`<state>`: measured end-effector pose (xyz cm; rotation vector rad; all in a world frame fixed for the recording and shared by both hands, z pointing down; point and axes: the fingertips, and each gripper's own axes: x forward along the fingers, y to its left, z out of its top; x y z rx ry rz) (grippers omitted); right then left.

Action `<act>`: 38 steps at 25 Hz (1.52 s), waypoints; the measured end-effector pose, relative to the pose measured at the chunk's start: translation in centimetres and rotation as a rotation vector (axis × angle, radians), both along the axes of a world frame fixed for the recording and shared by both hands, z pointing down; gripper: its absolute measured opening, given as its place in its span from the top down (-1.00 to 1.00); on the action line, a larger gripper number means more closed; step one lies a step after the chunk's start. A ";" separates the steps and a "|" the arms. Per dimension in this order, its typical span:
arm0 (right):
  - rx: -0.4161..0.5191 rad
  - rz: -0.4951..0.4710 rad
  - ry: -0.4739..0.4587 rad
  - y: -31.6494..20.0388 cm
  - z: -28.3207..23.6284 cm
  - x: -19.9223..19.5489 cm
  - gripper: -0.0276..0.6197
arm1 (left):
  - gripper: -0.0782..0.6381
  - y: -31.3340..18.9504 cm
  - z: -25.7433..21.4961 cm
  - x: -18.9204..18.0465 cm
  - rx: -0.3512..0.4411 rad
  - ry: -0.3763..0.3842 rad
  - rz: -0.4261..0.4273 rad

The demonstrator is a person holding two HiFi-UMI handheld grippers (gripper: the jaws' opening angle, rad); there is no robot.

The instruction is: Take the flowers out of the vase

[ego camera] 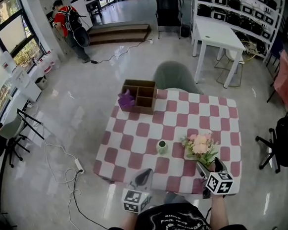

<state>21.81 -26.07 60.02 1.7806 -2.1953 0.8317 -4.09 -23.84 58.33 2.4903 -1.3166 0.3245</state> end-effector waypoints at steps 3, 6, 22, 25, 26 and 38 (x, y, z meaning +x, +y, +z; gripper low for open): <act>0.061 0.008 0.013 0.1 -2.1 0.4 -0.43 | 0.75 0.2 0.2 -0.2 -0.004 0.010 -0.003; 0.114 -0.011 0.032 0.2 -4.1 0.2 -0.43 | 0.75 0.4 0.2 -0.5 -0.007 0.008 -0.009; 0.280 -0.120 0.143 2.9 -9.3 -2.4 -0.16 | 0.75 1.2 -3.1 -0.7 0.077 0.043 -0.004; 0.292 -0.123 0.169 3.6 -9.6 -2.6 0.07 | 0.75 1.6 -3.3 -0.5 0.083 0.050 0.000; 0.294 -0.124 0.177 3.8 -9.7 -2.7 0.16 | 0.75 1.7 -3.4 -0.5 0.086 0.053 0.002; 0.305 -0.121 0.220 4.9 -9.2 -4.0 0.88 | 0.75 2.6 -3.3 -0.4 0.088 0.059 0.001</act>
